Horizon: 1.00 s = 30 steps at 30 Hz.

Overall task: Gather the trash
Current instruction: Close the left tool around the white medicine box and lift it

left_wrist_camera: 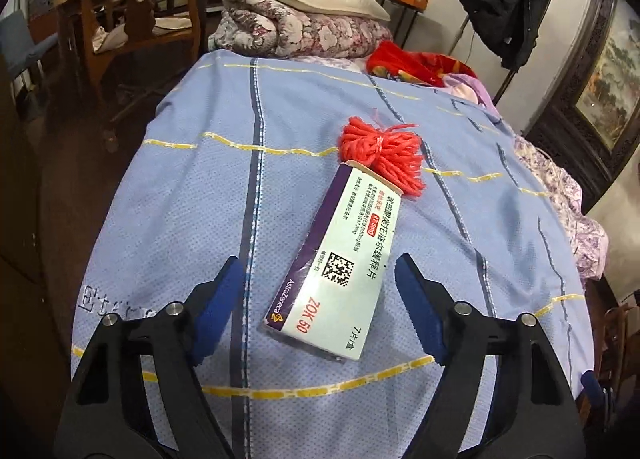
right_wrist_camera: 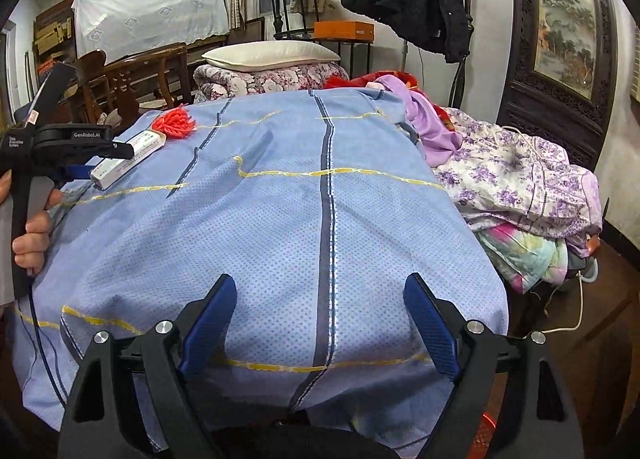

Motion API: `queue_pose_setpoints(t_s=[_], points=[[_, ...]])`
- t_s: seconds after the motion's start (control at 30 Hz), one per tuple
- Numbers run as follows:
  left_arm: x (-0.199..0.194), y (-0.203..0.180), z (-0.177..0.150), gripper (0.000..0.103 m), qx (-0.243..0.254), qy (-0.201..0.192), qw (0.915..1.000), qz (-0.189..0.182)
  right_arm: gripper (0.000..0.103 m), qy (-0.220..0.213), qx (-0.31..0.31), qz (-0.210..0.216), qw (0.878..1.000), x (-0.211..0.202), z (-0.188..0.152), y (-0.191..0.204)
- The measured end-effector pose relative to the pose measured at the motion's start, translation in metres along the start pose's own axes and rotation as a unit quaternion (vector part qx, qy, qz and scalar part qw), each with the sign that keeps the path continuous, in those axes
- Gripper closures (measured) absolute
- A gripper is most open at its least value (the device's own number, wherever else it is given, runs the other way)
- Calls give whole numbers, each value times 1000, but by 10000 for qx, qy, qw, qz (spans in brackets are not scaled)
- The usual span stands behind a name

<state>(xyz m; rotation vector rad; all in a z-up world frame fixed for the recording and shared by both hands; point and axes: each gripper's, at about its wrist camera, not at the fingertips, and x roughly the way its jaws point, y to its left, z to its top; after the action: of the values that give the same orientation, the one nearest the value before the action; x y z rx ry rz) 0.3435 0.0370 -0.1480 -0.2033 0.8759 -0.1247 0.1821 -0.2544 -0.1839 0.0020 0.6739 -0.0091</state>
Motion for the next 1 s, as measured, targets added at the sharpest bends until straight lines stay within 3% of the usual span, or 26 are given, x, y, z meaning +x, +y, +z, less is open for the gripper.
queue_pose_setpoints(t_s=[0.17, 0.37, 0.4, 0.5, 0.57, 0.7, 0.83, 1.0], points=[[3, -9, 0, 36, 222, 59, 9997, -86, 17, 9, 8, 0, 10000, 0, 0, 2], [16, -28, 4, 35, 685, 243, 9965, 419, 16, 10, 9, -2, 10000, 0, 0, 2], [18, -30, 3, 41, 729, 246, 9956, 532, 16, 11, 9, -1, 10000, 0, 0, 2], [14, -23, 3, 53, 557, 151, 9965, 613, 16, 17, 5, 5, 10000, 0, 1, 1], [5, -7, 1, 54, 228, 5, 9985, 506, 16, 22, 0, 16, 10000, 0, 1, 1], [-14, 8, -9, 54, 170, -268, 9971, 697, 16, -35, 88, 142, 9999, -5, 6, -2], [-20, 16, -12, 54, 85, -305, 9975, 633, 16, -377, 133, 610, 9973, -5, 49, 7], [-17, 24, -8, 54, -145, -261, 9982, 513, 16, -28, 191, 1583, 9872, 43, 130, 46]])
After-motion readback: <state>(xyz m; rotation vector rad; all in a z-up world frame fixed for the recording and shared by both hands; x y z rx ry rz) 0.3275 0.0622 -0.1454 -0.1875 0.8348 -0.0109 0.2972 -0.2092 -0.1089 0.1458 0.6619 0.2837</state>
